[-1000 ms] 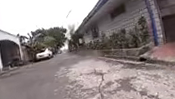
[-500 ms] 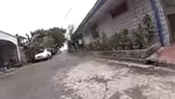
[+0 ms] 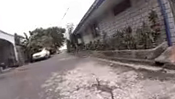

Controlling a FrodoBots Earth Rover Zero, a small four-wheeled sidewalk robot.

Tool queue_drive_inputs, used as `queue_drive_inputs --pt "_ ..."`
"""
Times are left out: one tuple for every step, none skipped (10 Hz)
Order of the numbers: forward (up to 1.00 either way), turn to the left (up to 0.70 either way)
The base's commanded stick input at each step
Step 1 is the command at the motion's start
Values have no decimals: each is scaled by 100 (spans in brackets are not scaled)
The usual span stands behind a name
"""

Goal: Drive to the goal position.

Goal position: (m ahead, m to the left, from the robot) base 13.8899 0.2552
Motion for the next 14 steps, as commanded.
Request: queue_drive_inputs --pt "70 0" --pt "70 0" --pt "70 0" --pt "70 0" --pt "70 14" --pt "70 34" --pt "70 35" --pt "70 35" --pt "70 35" --pt "70 35" --pt "70 35" --pt "70 14" --pt "70 0" --pt "70 0"
